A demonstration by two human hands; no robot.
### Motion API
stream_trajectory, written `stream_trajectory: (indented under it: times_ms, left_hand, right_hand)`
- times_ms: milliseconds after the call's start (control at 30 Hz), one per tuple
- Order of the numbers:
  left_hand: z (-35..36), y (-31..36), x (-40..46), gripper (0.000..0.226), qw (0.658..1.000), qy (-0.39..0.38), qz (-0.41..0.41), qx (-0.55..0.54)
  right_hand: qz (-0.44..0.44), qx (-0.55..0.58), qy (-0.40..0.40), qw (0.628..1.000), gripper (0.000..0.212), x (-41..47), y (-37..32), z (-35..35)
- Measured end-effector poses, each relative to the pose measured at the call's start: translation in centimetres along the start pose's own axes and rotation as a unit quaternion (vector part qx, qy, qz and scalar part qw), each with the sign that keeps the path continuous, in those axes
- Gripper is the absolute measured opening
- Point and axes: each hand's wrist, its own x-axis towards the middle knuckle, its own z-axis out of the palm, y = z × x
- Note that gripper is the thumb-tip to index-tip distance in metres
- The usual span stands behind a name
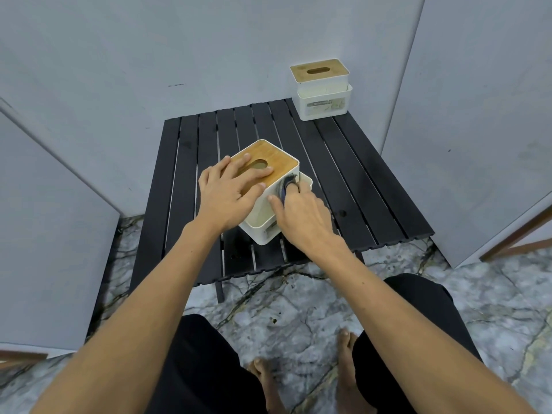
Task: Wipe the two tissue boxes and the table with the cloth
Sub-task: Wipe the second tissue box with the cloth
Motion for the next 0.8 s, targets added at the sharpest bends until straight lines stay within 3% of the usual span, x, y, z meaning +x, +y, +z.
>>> stream_trajectory:
  times_ms: [300,667,800]
  left_hand:
    - [-0.2,-0.3,-0.2,0.048,1.000,-0.003,-0.001,-0.013]
    - [0.0,0.0,-0.2,0.043,1.000,0.006,-0.014,-0.010]
    - [-0.1,0.0,-0.2,0.042,1.000,-0.002,-0.011,-0.007]
  right_hand:
    - [0.054,0.008,-0.039,0.998,0.049,2.7,0.4,-0.8]
    - [-0.051,0.067,-0.062,0.995,0.031,0.9,1.8,-1.0]
    - [-0.030,0.065,-0.040,0.997,0.029,1.0,1.7,-0.8]
